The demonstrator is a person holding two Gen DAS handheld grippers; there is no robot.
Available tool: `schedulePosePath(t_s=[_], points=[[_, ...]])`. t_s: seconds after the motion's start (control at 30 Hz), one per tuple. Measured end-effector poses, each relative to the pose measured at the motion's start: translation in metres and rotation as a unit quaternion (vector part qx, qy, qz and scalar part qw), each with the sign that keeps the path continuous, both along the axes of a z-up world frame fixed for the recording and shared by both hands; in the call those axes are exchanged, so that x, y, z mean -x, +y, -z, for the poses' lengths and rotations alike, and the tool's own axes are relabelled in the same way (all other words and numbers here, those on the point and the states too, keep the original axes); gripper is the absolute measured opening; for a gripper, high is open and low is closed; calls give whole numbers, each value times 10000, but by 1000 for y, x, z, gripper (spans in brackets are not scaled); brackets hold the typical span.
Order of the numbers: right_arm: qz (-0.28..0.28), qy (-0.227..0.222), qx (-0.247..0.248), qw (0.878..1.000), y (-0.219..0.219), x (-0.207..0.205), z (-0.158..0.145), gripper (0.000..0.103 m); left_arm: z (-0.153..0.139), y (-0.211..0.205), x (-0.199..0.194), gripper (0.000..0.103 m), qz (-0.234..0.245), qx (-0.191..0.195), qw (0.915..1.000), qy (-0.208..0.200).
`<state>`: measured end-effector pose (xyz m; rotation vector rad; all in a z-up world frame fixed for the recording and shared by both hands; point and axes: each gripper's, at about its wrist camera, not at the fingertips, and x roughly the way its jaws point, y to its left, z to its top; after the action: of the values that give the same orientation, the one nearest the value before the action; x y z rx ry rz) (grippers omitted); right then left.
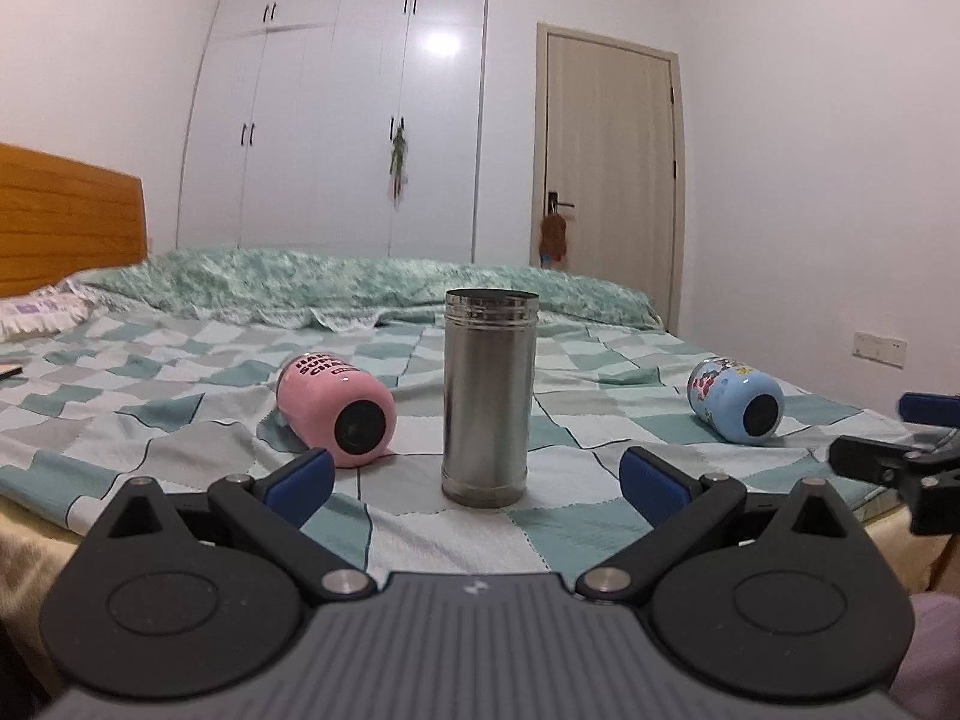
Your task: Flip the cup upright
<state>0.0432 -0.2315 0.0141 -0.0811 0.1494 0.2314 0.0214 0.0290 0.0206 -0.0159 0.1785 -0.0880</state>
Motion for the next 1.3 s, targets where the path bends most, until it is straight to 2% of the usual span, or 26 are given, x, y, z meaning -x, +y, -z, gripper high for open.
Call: schedulePosePath(t_s=[0.33, 1.3], points=[[233, -249, -236, 9991, -22, 15, 10, 103, 9, -12, 9, 103, -114, -58, 9994, -317], [280, -327, -282, 9987, -24, 17, 12, 103, 10, -12, 14, 103, -65, -38, 9992, -388]])
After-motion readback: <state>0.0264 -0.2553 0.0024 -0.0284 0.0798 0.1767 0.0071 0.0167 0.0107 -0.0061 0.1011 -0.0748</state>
